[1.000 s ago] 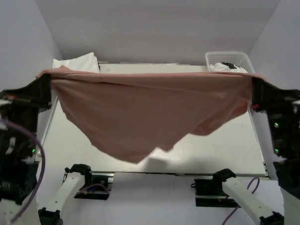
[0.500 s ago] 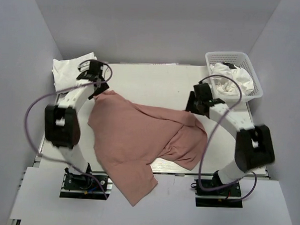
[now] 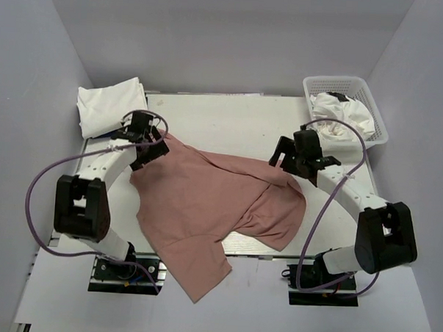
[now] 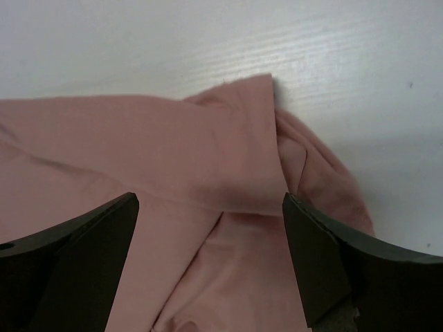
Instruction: Fold and stack the t-shirts
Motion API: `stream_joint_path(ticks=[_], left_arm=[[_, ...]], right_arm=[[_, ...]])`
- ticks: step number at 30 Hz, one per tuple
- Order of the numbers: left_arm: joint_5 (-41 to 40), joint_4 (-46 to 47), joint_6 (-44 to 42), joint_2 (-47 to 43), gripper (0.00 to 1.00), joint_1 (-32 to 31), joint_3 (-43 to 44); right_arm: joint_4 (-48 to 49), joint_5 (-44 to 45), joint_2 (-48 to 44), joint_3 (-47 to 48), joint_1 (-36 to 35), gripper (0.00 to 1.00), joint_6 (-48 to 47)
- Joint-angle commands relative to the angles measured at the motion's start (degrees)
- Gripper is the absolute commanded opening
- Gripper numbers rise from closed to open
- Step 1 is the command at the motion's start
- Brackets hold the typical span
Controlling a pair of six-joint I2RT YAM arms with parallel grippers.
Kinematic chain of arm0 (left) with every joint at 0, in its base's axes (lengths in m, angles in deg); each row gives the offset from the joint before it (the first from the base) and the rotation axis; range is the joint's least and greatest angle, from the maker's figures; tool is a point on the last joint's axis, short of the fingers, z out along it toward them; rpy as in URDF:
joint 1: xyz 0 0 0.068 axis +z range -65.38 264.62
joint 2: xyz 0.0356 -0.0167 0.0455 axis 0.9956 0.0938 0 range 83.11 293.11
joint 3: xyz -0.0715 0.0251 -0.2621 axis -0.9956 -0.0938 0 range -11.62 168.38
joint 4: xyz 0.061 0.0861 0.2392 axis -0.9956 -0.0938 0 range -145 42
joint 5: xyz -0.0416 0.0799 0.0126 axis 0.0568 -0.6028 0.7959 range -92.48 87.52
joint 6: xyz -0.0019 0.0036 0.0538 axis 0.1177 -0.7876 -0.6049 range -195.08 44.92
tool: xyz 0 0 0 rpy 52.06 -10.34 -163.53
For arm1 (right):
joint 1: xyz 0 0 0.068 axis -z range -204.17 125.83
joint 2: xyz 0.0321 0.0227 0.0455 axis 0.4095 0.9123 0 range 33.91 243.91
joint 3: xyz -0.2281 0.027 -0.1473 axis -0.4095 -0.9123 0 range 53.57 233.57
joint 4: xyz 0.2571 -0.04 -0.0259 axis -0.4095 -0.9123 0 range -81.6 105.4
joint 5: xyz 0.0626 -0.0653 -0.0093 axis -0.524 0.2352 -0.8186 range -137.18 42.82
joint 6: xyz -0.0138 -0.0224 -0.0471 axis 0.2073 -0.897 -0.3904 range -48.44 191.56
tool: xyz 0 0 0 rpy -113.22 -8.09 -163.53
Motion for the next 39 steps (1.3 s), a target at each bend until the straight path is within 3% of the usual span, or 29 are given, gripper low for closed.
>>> stream_joint_path(ticks=[1, 7, 14, 20, 27, 30, 32, 34, 37, 38, 39], left_arm=[[7.5, 5.7, -0.7, -2.7, 1.00, -1.5, -6.7], [7.5, 5.6, 0.5, 2.8, 1.00, -3.6, -8.5], [6.4, 4.3, 0.5, 14.4, 1.00, -4.1, -1.7], [6.9, 0.8, -1.3, 29.6, 1.00, -2.2, 12.2], [1.0, -8.9, -5.9, 44.1, 1.00, -2.2, 43.8], [-0.4, -13.1, -7.2, 45.7, 1.00, -2.2, 51.9], [-0.4, -13.7, -7.2, 40.2, 1.00, -2.2, 51.1], [-1.7, -11.7, -7.2, 34.2, 1.00, -2.9, 43.0], [-1.4, -6.7, -4.8, 19.3, 1.00, -3.6, 26.9], [-0.7, -4.4, -1.3, 15.5, 1.00, -3.6, 17.8], [-0.7, -3.2, 0.6, 7.5, 1.00, -3.6, 12.7]], right_arm=[[2.8, -3.8, 0.0, -3.1, -0.6, 0.90, 3.7], [2.6, -5.8, 5.0, -2.0, -0.7, 0.90, 3.2], [1.9, -2.6, 15.1, 3.2, -0.4, 0.90, 2.7], [0.8, 2.0, 24.1, 11.1, 0.5, 0.90, 1.9], [-0.8, 0.9, 33.9, 27.1, 3.0, 0.90, -3.0], [-2.5, -0.1, 33.3, 31.7, 2.7, 0.90, -6.2], [-2.1, 0.0, 29.0, 31.6, 2.9, 0.90, -6.5], [-0.2, -0.3, 24.1, 26.3, 2.7, 0.90, -5.9], [2.5, 0.3, 15.2, 14.6, 2.9, 0.90, -3.1], [2.2, 1.5, 11.6, 12.7, 2.9, 0.90, -1.9], [2.1, 2.1, 8.1, 9.1, 3.0, 0.90, -1.2]])
